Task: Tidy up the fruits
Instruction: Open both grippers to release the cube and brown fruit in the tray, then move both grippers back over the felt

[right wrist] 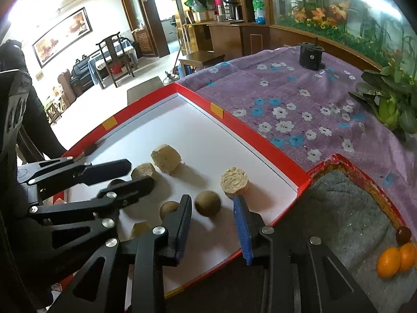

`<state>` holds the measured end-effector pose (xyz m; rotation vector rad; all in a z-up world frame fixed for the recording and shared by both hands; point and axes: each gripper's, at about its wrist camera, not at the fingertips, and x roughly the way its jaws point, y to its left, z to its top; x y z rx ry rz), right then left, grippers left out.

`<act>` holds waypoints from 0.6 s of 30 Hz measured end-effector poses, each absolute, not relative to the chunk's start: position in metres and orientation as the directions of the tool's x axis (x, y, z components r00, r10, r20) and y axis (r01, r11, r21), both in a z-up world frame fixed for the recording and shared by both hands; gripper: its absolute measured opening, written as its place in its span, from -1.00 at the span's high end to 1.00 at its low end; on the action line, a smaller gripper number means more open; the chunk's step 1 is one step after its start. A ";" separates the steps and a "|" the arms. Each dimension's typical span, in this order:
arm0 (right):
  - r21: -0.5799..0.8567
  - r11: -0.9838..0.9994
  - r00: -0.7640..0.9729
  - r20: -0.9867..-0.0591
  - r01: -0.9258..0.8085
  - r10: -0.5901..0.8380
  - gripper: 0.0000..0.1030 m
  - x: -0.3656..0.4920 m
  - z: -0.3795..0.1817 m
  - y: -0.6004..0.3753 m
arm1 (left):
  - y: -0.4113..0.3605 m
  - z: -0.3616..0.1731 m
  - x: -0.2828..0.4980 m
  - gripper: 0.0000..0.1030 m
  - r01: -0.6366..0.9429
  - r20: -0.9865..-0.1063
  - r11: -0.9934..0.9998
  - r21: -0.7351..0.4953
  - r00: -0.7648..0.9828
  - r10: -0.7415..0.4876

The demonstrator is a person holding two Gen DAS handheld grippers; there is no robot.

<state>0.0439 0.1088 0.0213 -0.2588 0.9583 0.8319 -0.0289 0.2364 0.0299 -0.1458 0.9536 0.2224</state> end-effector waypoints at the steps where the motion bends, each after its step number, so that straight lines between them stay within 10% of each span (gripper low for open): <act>1: 0.159 0.670 0.302 -0.801 -0.725 0.516 0.38 0.043 0.023 0.107 | 0.237 0.031 -0.030 0.00 -0.253 -0.818 0.967 -0.025 0.562 0.126; 18: 0.171 0.730 0.379 -0.764 -0.662 0.522 0.35 0.020 0.048 0.052 | 0.207 0.049 -0.040 -0.04 -0.236 -0.794 0.971 -0.039 0.598 0.113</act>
